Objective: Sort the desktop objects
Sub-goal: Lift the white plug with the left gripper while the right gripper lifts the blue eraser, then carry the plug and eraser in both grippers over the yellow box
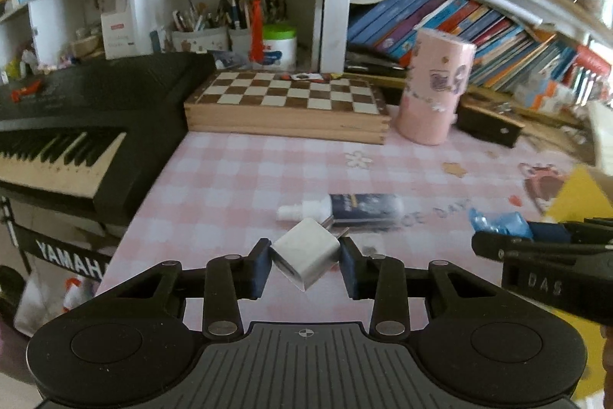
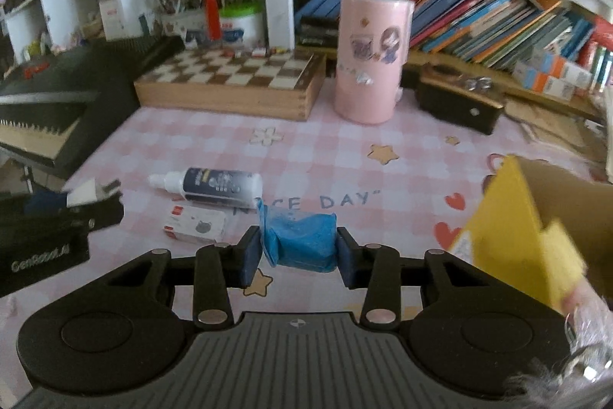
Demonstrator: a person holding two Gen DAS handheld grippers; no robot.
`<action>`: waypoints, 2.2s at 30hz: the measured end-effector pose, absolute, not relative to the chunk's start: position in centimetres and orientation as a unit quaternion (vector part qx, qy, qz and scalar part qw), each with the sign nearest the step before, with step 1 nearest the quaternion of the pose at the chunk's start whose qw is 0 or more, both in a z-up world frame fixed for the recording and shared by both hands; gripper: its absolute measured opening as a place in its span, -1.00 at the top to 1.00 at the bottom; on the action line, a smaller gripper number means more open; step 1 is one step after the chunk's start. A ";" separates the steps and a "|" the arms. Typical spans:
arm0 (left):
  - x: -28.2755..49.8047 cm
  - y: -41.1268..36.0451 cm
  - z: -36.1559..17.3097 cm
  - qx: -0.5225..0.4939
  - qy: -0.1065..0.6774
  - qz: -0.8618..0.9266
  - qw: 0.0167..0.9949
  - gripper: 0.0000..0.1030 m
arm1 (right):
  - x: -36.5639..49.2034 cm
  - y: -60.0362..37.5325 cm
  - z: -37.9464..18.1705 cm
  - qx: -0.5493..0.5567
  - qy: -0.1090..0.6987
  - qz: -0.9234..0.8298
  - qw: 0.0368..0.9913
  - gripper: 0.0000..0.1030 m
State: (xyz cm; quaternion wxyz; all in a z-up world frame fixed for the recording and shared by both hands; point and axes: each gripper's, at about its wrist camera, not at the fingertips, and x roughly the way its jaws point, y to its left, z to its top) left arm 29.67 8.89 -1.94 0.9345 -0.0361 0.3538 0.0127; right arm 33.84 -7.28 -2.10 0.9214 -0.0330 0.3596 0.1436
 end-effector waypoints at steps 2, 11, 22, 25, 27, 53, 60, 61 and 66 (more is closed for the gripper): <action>28.6 8.9 -1.4 -0.037 0.353 0.005 0.935 0.30 | 32.7 -7.8 -1.3 -0.024 0.356 0.141 0.924 0.26; 23.5 8.7 1.0 -0.031 0.330 -0.029 0.943 0.30 | 27.4 -8.6 0.6 -0.017 0.356 0.150 0.922 0.27; 16.1 9.6 1.8 -0.027 0.327 -0.063 0.942 0.30 | 19.5 -8.2 1.0 -0.003 0.364 0.138 0.921 0.27; 14.3 9.9 1.7 -0.025 0.328 -0.072 0.942 0.30 | 17.1 -7.9 0.9 -0.001 0.364 0.132 0.922 0.27; 13.0 10.1 1.8 -0.023 0.327 -0.078 0.941 0.30 | 15.6 -7.6 0.9 0.003 0.366 0.127 0.922 0.27; 5.5 6.7 0.4 0.007 0.344 -0.233 0.909 0.30 | 3.2 -9.8 0.2 0.024 0.404 0.020 0.914 0.27; 5.7 3.6 0.0 0.027 0.346 -0.276 0.896 0.30 | 1.8 -12.6 -0.1 0.046 0.408 -0.024 0.912 0.27; 5.7 3.1 -0.1 0.032 0.346 -0.282 0.894 0.30 | 1.7 -13.0 -0.2 0.050 0.408 -0.029 0.911 0.27; 6.2 0.8 -0.2 0.049 0.347 -0.299 0.888 0.30 | 1.6 -15.1 -0.5 0.066 0.406 -0.046 0.910 0.27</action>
